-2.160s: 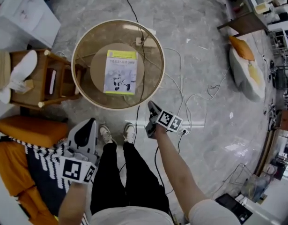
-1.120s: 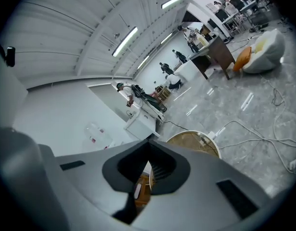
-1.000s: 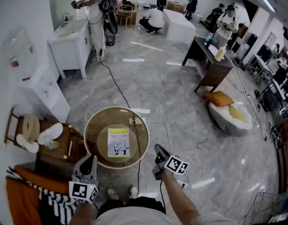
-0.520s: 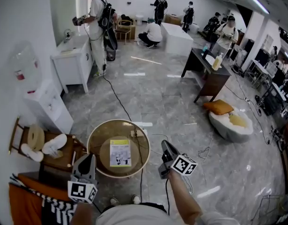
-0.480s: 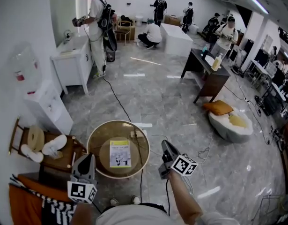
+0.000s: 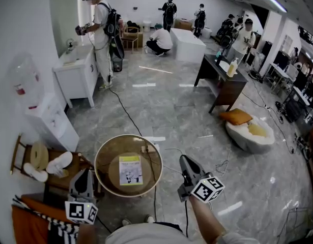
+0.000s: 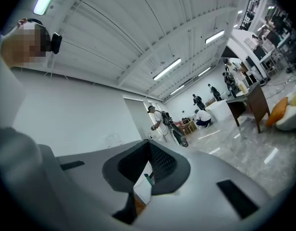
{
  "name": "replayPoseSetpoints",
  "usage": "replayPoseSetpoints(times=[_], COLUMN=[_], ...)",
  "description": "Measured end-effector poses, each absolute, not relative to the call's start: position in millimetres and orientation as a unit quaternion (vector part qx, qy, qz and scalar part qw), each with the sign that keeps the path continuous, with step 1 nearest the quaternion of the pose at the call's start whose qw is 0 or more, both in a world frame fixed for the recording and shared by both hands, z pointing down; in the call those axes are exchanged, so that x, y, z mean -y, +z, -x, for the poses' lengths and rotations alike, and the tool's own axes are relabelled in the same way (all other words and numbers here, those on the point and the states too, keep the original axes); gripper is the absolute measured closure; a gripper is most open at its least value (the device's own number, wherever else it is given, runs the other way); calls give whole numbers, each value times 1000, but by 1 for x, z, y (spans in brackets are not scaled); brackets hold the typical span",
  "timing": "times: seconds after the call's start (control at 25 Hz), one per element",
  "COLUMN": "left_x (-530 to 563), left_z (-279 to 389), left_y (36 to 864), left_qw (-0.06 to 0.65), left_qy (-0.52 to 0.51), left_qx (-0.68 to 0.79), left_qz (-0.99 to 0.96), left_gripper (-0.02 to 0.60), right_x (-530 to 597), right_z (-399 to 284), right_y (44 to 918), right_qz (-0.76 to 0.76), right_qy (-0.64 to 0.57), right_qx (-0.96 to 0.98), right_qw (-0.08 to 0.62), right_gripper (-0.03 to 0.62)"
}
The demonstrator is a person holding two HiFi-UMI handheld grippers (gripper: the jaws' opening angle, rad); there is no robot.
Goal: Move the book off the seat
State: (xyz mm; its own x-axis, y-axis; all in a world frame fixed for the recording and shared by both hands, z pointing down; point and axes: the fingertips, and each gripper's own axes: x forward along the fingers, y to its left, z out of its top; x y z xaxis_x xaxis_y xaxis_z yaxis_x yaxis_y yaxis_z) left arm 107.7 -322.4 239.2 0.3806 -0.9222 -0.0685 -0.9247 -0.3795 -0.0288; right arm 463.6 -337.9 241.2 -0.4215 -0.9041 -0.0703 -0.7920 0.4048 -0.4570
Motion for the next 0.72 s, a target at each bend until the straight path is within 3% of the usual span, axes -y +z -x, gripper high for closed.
replayPoseSetpoints(times=[0.4,0.72], left_x=[299,277], left_z=[-69,-57], left_y=[240,245], left_qw=[11,14], left_qy=[47,44], left_qx=[-595,-611], left_qz=[803,790], left_gripper=[565,565], right_x=[295,269], right_z=[-462,-458], right_y=[206,223], right_qz=[541,571], right_qy=[-93,-110], right_qx=[-827,-806], right_qw=[119,116], right_gripper=[572,572])
